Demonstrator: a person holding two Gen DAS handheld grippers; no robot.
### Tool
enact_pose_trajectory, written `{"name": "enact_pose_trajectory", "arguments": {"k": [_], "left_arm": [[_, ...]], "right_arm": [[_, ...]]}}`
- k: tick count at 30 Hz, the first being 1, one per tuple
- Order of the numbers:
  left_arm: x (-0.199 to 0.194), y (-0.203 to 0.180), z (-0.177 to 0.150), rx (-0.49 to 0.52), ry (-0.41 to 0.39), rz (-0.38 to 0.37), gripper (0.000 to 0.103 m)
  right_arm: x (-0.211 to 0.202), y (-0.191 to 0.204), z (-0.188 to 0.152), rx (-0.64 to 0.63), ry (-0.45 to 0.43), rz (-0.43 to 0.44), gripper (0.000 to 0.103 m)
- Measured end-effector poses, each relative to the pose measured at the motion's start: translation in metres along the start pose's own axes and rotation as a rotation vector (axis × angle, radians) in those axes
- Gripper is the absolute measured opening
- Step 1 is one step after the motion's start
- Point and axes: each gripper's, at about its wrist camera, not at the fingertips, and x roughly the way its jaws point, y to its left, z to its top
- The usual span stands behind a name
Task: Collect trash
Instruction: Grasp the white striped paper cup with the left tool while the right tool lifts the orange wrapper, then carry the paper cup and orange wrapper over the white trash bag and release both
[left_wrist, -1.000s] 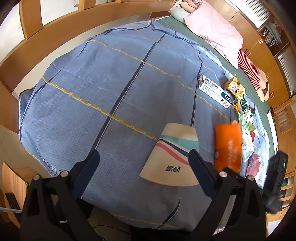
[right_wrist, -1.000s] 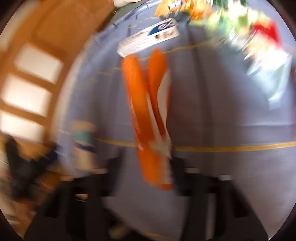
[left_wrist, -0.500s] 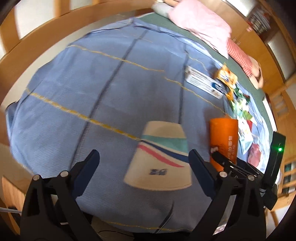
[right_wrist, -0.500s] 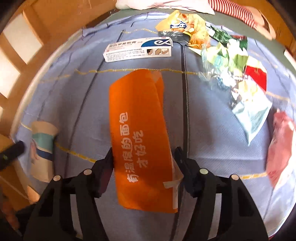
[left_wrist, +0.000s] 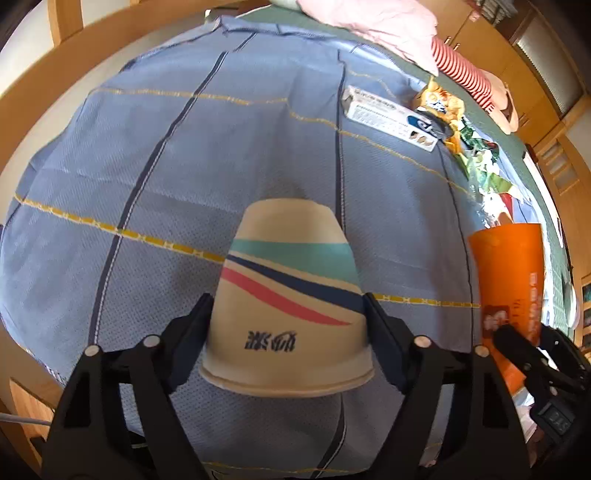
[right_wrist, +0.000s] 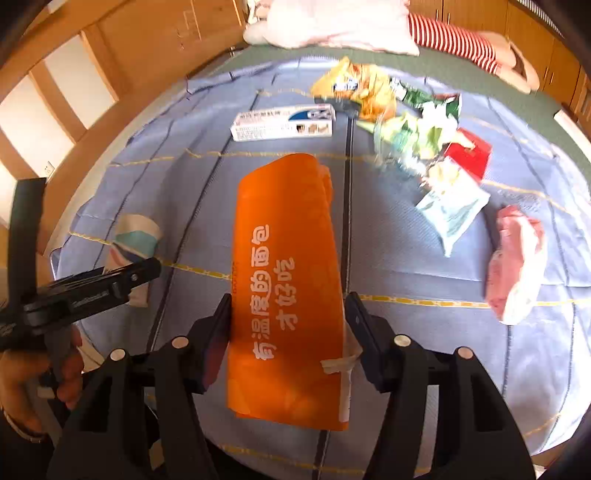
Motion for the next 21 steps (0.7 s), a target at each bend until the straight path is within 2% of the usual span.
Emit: {"name": "enact_pose_trajectory", "arguments": {"k": [6, 10, 14, 16, 21], "left_arm": [[-0.037, -0.006, -0.002, 0.03, -0.137, -0.022, 0.075], [-0.095, -0.02, -0.021, 0.1, -0.322, 0.023, 0.075], [-0.154, -0.035, -0.053, 0.117, -0.471, 0.025, 0.075], [-0.18, -0.048, -0.075, 0.13, -0.512, 0.004, 0.075], [-0.212, -0.089, -0.112, 0.228, -0.534, -0.006, 0.075]], "right_arm": [[-0.034, 0.003, -0.008, -0.009, -0.076, -0.026, 0.061], [-0.068, -0.002, -0.017, 0.001, -0.134, -0.019, 0.061], [-0.108, -0.01, -0.034, 0.005, -0.199, -0.017, 0.061], [-0.127, -0.014, -0.044, 0.016, -0.226, -0.011, 0.061], [-0.177, -0.033, -0.072, 0.043, -0.295, 0.002, 0.061]]}}
